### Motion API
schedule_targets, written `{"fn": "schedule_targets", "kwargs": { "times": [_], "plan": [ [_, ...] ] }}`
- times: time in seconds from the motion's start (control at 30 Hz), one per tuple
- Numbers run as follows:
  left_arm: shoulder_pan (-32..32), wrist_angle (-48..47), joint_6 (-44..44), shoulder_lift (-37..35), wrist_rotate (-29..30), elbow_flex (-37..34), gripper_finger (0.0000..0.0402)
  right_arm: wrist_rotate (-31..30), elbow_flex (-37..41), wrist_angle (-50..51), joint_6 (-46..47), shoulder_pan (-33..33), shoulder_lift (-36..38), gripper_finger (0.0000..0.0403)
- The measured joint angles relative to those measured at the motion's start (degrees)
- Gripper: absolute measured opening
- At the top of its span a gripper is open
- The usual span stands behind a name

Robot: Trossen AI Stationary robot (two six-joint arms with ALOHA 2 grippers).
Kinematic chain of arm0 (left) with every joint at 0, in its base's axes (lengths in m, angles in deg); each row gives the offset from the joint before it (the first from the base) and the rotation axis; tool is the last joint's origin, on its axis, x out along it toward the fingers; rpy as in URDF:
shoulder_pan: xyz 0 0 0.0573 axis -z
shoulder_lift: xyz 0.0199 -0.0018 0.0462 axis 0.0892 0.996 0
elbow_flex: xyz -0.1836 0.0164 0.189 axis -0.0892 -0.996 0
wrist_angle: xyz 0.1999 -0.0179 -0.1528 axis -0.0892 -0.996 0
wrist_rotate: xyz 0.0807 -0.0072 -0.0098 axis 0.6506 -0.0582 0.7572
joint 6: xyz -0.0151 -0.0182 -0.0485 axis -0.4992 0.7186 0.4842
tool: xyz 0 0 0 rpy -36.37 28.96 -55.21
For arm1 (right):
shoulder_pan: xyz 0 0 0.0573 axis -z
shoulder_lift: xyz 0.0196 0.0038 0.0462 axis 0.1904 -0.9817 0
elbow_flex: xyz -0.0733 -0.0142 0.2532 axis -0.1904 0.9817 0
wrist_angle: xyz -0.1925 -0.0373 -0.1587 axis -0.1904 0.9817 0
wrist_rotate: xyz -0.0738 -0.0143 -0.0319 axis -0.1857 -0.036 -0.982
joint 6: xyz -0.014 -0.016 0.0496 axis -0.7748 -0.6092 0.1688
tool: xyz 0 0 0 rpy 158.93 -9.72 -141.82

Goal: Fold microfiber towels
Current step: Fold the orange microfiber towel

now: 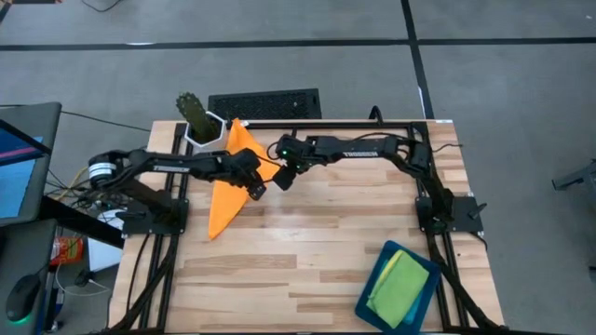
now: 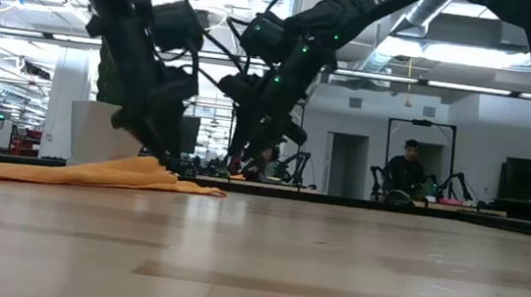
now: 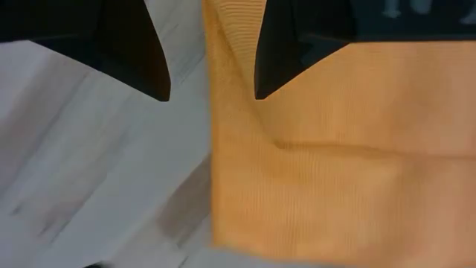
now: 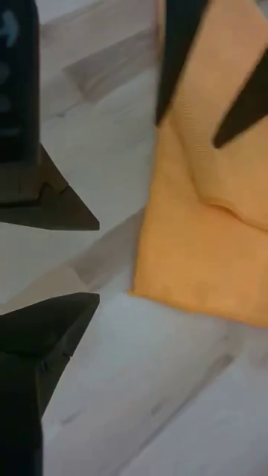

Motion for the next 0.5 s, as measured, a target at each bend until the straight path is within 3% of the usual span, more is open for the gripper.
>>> {"fn": "schedule_targets", "kwargs": {
  "times": [0.27,0.5],
  "plan": [
    [0.22,0.23,3.09,4.85,4.6,0.02,0.0176,0.0,0.0,3.47,-0.18,-0.58,0.17,0.017],
    [0.24,0.03,2.94,6.06,4.5,0.02,0.0053,0.15,0.0,5.29,-0.33,-1.31,0.22,0.017]
  ]
}}
